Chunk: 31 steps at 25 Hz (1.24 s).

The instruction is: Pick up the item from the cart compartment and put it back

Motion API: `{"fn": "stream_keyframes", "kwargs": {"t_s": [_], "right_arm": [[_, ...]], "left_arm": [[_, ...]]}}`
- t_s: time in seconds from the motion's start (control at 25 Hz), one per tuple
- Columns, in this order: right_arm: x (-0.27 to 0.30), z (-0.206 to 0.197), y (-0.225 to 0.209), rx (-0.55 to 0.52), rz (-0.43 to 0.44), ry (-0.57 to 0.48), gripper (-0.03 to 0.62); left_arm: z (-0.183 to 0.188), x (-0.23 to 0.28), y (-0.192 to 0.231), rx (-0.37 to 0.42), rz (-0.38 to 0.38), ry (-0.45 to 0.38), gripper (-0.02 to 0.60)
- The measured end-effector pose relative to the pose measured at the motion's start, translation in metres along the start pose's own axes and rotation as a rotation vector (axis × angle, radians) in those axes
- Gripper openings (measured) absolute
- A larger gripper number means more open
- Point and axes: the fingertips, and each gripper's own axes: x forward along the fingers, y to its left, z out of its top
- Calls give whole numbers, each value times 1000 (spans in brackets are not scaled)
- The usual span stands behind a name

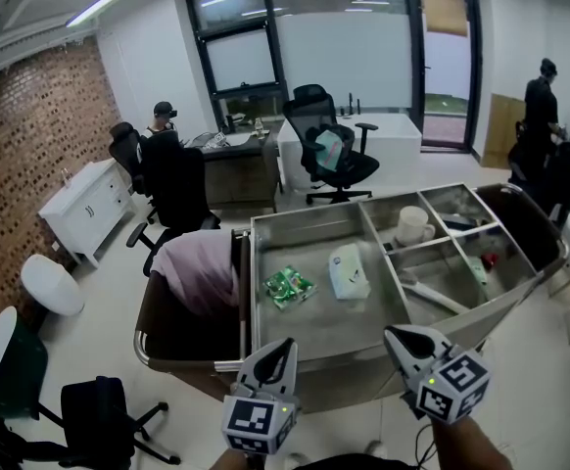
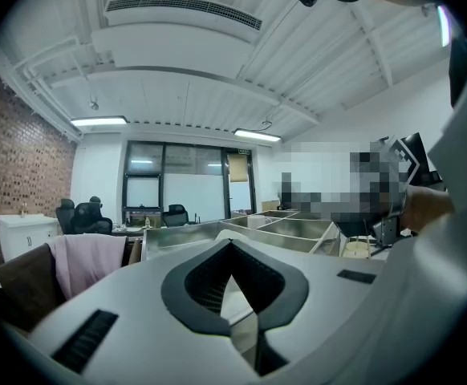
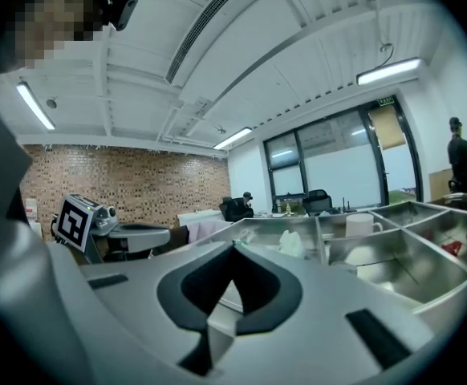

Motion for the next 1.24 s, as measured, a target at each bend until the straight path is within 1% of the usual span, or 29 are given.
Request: {"fn": "stream_keyframes", "kwargs": {"t_s": [0.28, 0.4, 0.64, 1.24], "right_arm": [[7, -4, -3, 42, 19, -5, 3], [12, -11, -4, 61, 27, 10, 3], [15, -13, -3, 49, 34, 18, 3], [17, -12, -3, 35, 32, 32, 3]], "left_arm": [[-2, -2, 0, -5, 4, 0, 0], [-2, -2, 0, -2, 0, -2, 0], [-1, -2, 1, -3, 10, 3, 0], [1, -3, 1, 27, 7, -2, 0]]}}
